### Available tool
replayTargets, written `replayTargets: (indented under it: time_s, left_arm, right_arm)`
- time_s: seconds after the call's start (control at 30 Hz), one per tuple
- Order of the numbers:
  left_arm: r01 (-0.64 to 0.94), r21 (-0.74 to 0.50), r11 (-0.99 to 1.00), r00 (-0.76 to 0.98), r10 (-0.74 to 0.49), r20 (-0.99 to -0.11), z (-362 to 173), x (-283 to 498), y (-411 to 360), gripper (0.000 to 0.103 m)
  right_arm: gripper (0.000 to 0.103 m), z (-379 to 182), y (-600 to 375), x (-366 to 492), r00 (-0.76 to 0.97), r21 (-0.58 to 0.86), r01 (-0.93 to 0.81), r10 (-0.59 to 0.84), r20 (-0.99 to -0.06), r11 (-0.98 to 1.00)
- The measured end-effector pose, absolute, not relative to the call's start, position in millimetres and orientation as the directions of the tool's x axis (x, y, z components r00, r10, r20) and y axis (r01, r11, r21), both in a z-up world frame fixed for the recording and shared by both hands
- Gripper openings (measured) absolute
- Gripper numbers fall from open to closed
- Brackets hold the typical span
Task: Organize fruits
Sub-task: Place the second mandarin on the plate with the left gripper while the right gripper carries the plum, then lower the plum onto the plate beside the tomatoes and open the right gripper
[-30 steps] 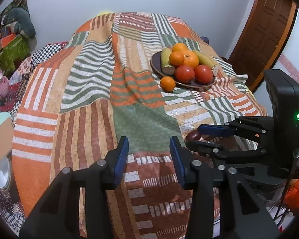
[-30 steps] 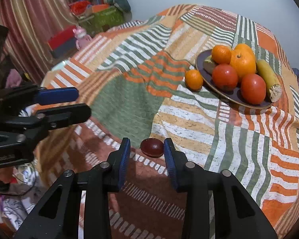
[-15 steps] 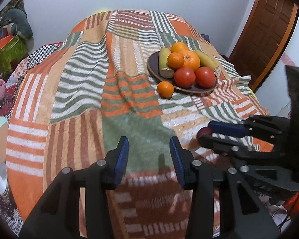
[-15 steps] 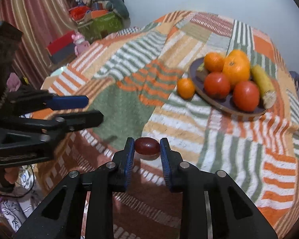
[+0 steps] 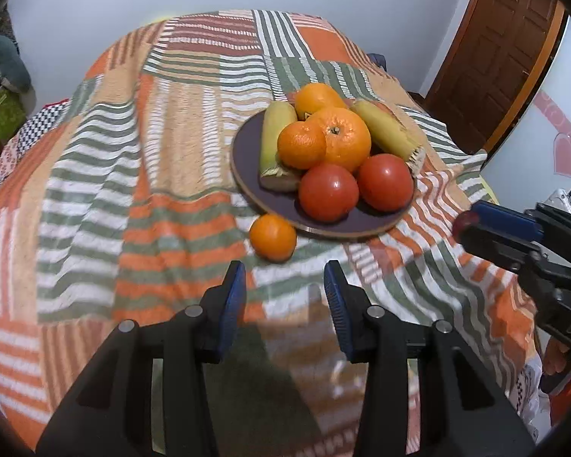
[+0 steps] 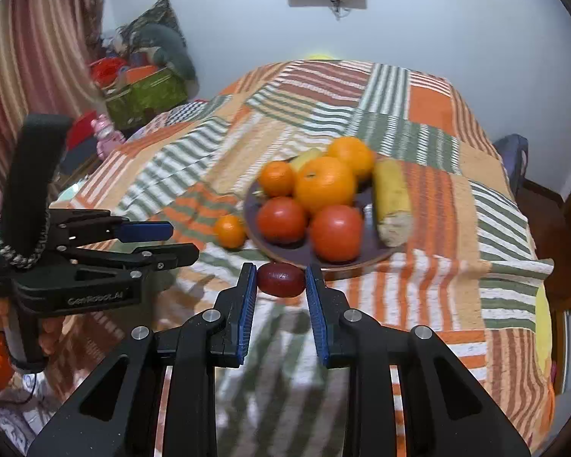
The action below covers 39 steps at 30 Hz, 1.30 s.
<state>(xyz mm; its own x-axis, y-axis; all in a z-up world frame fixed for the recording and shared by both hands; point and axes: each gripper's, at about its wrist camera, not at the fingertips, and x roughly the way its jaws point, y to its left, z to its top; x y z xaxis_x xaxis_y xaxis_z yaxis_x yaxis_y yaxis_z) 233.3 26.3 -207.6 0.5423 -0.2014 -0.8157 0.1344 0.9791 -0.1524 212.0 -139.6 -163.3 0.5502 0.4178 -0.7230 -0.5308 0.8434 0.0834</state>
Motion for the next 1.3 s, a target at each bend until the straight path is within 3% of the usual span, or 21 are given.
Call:
replayTargets:
  time_s: [0.4,0.5,0.63,0.93,1.3]
  left_arm:
    - [0.132,-0.117,0.984,0.508,-0.169,-0.845,-240.4,270.9,21.0,0.042]
    - [0.134,-0.091,0.987,0.528,-0.149,-0.836,-240.3,268.3,19.5,0.034]
    - [0.128,-0.102,0.986,0.528,-0.155,-0.835,-238.0,266.9,20.8,0.034]
    - [0.145,-0.089,0.985,0.587,-0.158,-0.794,-202.0,259.9,19.3,0.034]
    - [0.225,-0.14,0.964,0.626,-0.253,-0.738,-167.1,277.1,-15.9,0.034]
  right_arm:
    - [0.024,-178.1,-153.4,233.4,0.543,0.107,-0.503,0.41,-0.733,0.858]
    - [0.024,-181.1,-153.5,234.4,0.538,0.111,-0.502,0.411,-0.736,0.857]
    - [0.024,-180.7,-154.7,236.6,0.54,0.111,-0.499,0.409,-0.736,0.859]
    - [0.024,-165.6,-167.1,247.0,0.582,0.112,-0.474,0.406,-0.705,0.873]
    - [0.025,-147.7,-167.5,269.3,0.626,0.097,-0.468,0.406,-0.666,0.879]
